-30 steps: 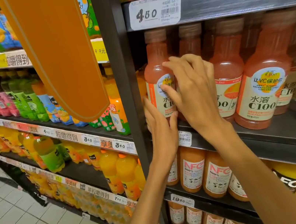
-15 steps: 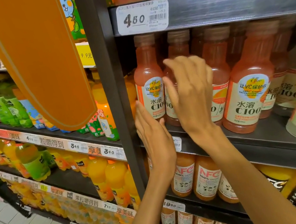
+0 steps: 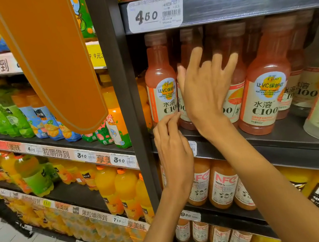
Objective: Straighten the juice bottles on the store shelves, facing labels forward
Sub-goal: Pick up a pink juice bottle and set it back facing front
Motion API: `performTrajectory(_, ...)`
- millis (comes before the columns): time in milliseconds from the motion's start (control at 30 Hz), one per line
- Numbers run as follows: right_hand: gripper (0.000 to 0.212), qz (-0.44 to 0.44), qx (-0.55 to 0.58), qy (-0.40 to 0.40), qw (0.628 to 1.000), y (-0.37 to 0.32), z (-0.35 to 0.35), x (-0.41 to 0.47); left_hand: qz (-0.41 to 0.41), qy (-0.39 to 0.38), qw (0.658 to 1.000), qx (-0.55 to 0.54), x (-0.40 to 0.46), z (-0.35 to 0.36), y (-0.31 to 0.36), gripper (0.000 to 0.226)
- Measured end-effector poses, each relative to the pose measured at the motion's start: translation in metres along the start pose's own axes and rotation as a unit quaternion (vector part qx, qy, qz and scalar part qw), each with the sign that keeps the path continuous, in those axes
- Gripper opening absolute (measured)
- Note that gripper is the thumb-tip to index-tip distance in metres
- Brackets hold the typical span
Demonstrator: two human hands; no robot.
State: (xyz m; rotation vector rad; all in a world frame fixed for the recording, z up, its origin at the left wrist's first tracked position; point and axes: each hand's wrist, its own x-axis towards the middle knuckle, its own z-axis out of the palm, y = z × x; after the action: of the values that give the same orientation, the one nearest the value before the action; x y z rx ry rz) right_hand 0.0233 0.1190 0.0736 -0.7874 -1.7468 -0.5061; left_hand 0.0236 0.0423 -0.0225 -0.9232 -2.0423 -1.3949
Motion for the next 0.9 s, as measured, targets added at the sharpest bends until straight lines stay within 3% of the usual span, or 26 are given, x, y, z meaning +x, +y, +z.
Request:
performTrajectory(200, 0.049, 0.052, 0.161, -0.006, 0.986, 0.01, -0.016, 0.001, -0.029, -0.064, 0.994, -0.083, 0.0, -0.002, 0.002, 0.048)
performTrajectory(267, 0.054, 0.043, 0.213, 0.011, 0.976, 0.014, -0.025, 0.0, -0.044, -0.079, 0.99, -0.108, 0.001, -0.003, 0.003, 0.054)
performTrajectory(400, 0.048, -0.012, 0.365, -0.061, 0.929, 0.023, -0.039, -0.011, -0.049, -0.079, 0.982, -0.166, 0.0, -0.006, 0.003, 0.061)
performTrajectory(567, 0.046, 0.007, 0.55, -0.14, 0.823, 0.033, -0.052, -0.013, -0.062, -0.1, 0.97, -0.214, 0.0, -0.018, 0.0, 0.069)
performTrajectory(667, 0.032, 0.088, 0.669, -0.17, 0.718, 0.04, -0.061, -0.01, -0.069, -0.117, 0.959, -0.248, -0.002, -0.032, 0.005, 0.076)
performTrajectory(800, 0.027, 0.107, 0.731, -0.253, 0.625, 0.048, -0.064, -0.01, -0.077, -0.173, 0.931, -0.313, -0.016, -0.049, 0.011, 0.058)
performTrajectory(833, 0.027, 0.116, 0.75, -0.295, 0.58, 0.05, -0.062, -0.01, -0.092, -0.204, 0.915, -0.335, -0.02, -0.053, 0.011, 0.055)
performTrajectory(900, 0.03, 0.153, 0.8, -0.369, 0.447, 0.05, -0.059, -0.008, -0.125, -0.282, 0.873, -0.378, -0.031, -0.058, 0.009, 0.053)
